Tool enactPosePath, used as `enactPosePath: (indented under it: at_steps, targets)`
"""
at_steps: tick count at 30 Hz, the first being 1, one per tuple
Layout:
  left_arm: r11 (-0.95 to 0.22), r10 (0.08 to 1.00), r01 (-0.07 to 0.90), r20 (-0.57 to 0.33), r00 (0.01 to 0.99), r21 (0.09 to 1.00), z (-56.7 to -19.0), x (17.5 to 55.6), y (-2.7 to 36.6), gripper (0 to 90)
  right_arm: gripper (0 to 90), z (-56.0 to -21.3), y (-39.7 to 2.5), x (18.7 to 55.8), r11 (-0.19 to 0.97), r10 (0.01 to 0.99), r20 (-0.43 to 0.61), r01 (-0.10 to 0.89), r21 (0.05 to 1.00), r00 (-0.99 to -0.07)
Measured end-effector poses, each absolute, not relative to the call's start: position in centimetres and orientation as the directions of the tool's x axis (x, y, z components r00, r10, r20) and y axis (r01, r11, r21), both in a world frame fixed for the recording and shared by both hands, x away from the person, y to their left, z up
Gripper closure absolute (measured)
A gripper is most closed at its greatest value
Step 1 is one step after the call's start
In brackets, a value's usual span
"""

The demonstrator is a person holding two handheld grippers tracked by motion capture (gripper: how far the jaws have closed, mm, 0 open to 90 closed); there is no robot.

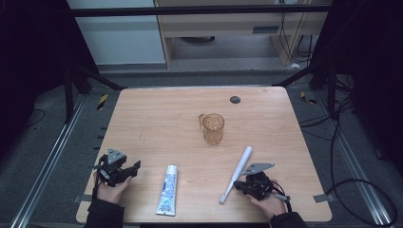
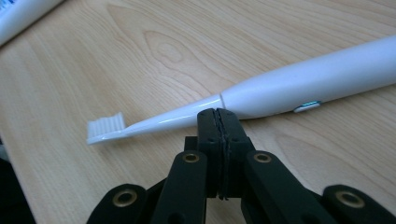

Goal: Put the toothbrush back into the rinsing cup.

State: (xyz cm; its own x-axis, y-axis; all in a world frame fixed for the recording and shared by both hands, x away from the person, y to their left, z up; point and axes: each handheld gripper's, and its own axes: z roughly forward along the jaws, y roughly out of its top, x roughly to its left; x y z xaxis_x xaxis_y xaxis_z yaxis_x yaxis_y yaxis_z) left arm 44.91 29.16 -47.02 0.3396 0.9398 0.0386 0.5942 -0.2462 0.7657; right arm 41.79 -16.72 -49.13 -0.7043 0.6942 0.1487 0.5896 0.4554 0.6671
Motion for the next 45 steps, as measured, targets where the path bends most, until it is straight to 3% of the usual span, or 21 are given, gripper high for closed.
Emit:
enactPosePath:
  at_steps: [7, 21, 33, 45]
  targets:
    - [-0.244, 0.941, 0.597, 0.037, 0.337, 0.764, -47.1, 45.0, 29.2, 37.0, 89.6, -48.3, -17.3, 42.1, 0.412, 0.699, 0.158, 0.574, 0.708, -0.697]
    - [-0.249, 0.940, 0.598, 0.041, 0.339, 0.762, -47.1, 45.1, 29.1, 37.5, 90.0, -46.2, -20.5, 47.7, 0.218, 0.847, 0.123, 0.549, 0.807, -0.517]
    - [-0.246, 0.942, 0.601, 0.041, 0.334, 0.760, -47.2, 45.2, 29.3, 37.7, 90.0, -47.6, -20.0, 52.0, 0.217, 0.867, 0.113, 0.572, 0.791, -0.485]
    - [-0.248, 0.941, 0.602, 0.041, 0.336, 0.759, -47.2, 45.2, 29.3, 37.9, 89.9, -48.5, -19.6, 52.5, 0.253, 0.865, 0.093, 0.588, 0.768, -0.493]
